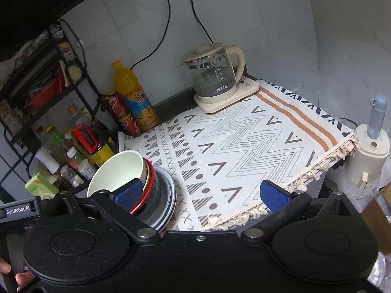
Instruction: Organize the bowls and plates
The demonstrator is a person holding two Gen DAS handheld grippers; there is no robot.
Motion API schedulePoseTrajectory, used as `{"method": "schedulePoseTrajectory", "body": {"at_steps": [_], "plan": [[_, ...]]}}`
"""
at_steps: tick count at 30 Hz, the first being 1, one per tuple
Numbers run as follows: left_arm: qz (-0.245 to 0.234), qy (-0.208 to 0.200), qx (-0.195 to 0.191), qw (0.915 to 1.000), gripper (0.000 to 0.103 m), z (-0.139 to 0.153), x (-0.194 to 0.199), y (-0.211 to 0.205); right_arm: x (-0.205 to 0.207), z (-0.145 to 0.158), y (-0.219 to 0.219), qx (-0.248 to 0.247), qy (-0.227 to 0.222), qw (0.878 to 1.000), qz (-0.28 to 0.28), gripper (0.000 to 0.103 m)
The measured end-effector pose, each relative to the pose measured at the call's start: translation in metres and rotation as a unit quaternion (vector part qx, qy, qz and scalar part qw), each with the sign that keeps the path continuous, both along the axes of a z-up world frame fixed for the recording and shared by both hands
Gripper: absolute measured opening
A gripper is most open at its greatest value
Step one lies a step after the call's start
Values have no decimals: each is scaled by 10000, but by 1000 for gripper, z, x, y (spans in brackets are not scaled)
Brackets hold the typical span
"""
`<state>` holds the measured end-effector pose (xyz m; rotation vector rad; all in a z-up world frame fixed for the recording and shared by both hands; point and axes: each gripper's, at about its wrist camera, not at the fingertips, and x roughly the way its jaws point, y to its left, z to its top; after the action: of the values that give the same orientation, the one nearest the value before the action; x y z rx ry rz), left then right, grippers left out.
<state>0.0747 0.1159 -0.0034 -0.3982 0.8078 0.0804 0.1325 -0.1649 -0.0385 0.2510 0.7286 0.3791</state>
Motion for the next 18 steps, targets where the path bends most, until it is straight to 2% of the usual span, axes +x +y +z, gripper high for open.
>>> {"method": "schedulePoseTrajectory", "body": {"at_steps": [18], "plan": [[-118,-271,368,9989,103,5,-69,-30,-69,5,-15,-337,-250,9990,123,103]]}}
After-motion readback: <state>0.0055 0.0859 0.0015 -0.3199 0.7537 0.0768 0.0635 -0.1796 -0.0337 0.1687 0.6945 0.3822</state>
